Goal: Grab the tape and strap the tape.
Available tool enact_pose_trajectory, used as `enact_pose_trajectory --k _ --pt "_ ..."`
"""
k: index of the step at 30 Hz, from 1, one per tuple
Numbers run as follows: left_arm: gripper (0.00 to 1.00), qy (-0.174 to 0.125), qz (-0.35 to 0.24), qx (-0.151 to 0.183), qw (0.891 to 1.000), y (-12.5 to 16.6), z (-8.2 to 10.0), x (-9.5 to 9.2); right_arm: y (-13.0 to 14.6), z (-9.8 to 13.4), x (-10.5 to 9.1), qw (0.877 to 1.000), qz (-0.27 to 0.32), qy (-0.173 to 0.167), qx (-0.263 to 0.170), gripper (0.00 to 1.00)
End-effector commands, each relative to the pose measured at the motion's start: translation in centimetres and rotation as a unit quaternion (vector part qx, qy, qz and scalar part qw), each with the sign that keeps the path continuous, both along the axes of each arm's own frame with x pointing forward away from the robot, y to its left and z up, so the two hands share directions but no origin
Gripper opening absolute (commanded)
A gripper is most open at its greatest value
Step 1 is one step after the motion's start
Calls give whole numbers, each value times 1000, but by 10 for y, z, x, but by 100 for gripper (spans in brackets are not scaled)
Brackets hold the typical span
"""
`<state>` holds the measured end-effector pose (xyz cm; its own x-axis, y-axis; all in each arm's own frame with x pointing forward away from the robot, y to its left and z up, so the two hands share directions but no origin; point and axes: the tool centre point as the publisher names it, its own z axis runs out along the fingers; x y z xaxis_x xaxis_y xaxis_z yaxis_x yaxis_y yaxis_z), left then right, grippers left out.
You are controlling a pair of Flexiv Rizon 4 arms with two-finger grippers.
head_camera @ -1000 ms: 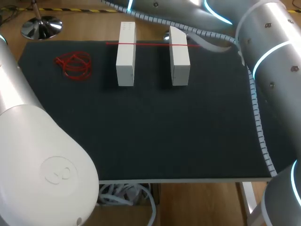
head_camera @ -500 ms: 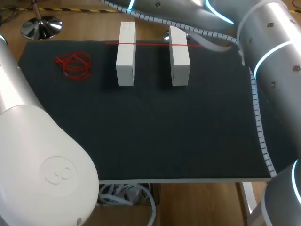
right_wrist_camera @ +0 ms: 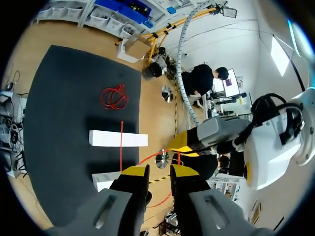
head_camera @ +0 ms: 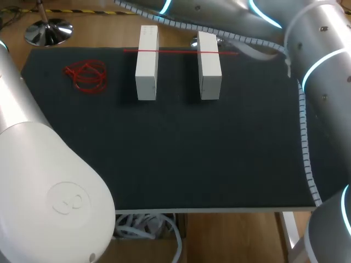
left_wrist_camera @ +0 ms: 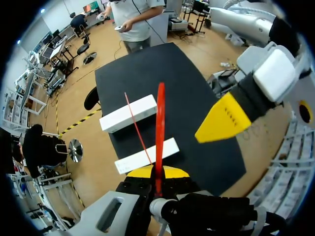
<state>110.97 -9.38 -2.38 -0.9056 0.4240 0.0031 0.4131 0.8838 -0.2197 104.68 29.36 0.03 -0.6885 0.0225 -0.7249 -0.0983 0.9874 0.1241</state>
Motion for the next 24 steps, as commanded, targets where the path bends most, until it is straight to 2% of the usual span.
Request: enact_pose_trajectory --k 1,11,12,14,15,18,19,24 --pt "0 1 0 1 1000 0 0 0 -15 -5 -14 1000 9 -1 11 18" --pt "0 1 0 1 1000 0 0 0 -39 -12 -26 1000 -5 6 13 13" --pt "0 1 0 1 1000 0 0 0 -40 -13 -27 1000 -6 6 13 15" --pt "0 1 0 1 1000 0 0 0 -42 -13 -28 1000 -5 5 13 25" --pt "0 1 0 1 1000 0 0 0 -42 -14 -28 1000 -5 6 15 25" --pt "0 1 0 1 1000 0 0 0 -42 -15 -29 1000 -2 12 19 45" --pt "0 1 0 1 1000 0 0 0 -42 -15 -29 1000 -2 12 19 100" --pt "0 1 0 1 1000 0 0 0 -42 -15 -29 1000 -2 12 19 100"
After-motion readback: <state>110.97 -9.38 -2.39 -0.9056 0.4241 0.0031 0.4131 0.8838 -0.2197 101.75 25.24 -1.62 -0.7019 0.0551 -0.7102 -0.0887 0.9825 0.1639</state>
